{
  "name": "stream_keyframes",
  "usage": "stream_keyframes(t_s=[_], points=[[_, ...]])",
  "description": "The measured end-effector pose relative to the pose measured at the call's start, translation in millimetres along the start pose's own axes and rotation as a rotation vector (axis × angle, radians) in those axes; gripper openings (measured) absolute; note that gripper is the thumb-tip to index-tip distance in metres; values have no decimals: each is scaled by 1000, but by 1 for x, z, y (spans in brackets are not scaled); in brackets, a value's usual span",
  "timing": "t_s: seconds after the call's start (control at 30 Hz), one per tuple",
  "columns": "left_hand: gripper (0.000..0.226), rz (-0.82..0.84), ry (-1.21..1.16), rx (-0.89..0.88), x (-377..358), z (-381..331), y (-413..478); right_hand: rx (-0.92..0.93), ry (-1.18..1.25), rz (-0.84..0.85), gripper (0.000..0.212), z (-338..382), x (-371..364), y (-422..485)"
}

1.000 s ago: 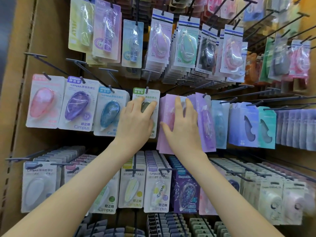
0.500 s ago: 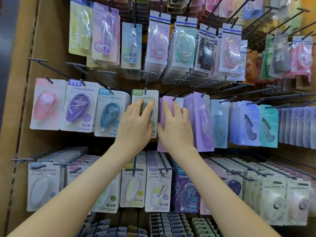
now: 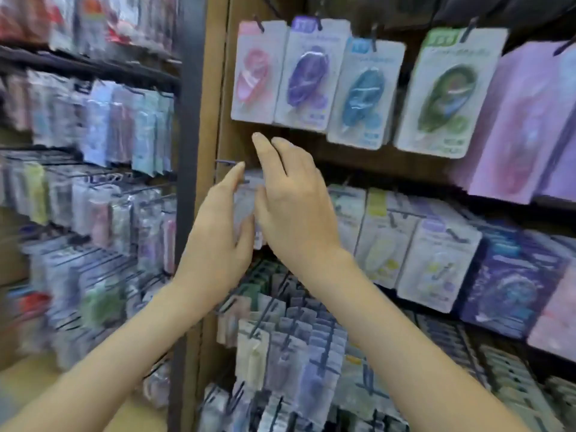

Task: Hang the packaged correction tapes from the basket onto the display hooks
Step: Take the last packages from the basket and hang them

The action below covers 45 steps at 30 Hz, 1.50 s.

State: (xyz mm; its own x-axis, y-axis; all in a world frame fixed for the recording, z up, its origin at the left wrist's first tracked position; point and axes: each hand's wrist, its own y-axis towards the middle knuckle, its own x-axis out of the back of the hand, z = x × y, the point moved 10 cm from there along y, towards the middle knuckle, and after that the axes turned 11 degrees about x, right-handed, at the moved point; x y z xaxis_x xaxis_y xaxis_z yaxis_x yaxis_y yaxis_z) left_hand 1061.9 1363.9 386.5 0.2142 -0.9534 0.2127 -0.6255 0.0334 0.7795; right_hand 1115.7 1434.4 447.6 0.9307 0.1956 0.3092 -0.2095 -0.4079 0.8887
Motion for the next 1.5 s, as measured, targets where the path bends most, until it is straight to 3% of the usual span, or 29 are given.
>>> stream_keyframes(t_s=[0.27, 0.47, 0.67, 0.8, 0.93, 1.0, 1.07, 1.13, 1.2, 1.3, 1.4, 1.5], points=[[52, 36, 196, 508, 93, 253, -104, 130, 479, 433, 46, 188, -252, -88], [48, 174, 426, 1008, 154, 480, -265, 207, 714, 789, 58, 346, -412, -225], [52, 330, 530, 1429, 173, 635, -490, 66, 921, 1137, 68, 479, -523, -462], [51, 217, 553, 1725, 157, 710, -668, 84, 964, 1471, 65, 538, -555, -668], [44, 243, 530, 1943, 103, 767, -824, -17, 986, 1636, 64, 573, -586, -831], [51, 317, 587, 1967, 77, 801, -888, -160, 1020, 1697, 71, 588, -601, -897], [62, 385, 622, 1960, 55, 835, -941, -448, 929, 1763, 79, 589, -618, -956], [62, 397, 643, 1961, 42, 862, -967, -602, 833, 1826, 81, 600, -629, -1004], [51, 431, 743, 1895, 37, 889, -990, -612, 903, 1829, 78, 630, -638, -1038], [53, 623, 938, 1832, 43, 910, -1014, -468, 1079, 1898, 71, 681, -634, -1064], [54, 688, 973, 1803, 40, 923, -1029, -376, 991, 1979, 70, 703, -623, -1092], [49, 696, 1038, 1743, 43, 930, -1019, -402, 886, 1857, 74, 701, -620, -1086]])
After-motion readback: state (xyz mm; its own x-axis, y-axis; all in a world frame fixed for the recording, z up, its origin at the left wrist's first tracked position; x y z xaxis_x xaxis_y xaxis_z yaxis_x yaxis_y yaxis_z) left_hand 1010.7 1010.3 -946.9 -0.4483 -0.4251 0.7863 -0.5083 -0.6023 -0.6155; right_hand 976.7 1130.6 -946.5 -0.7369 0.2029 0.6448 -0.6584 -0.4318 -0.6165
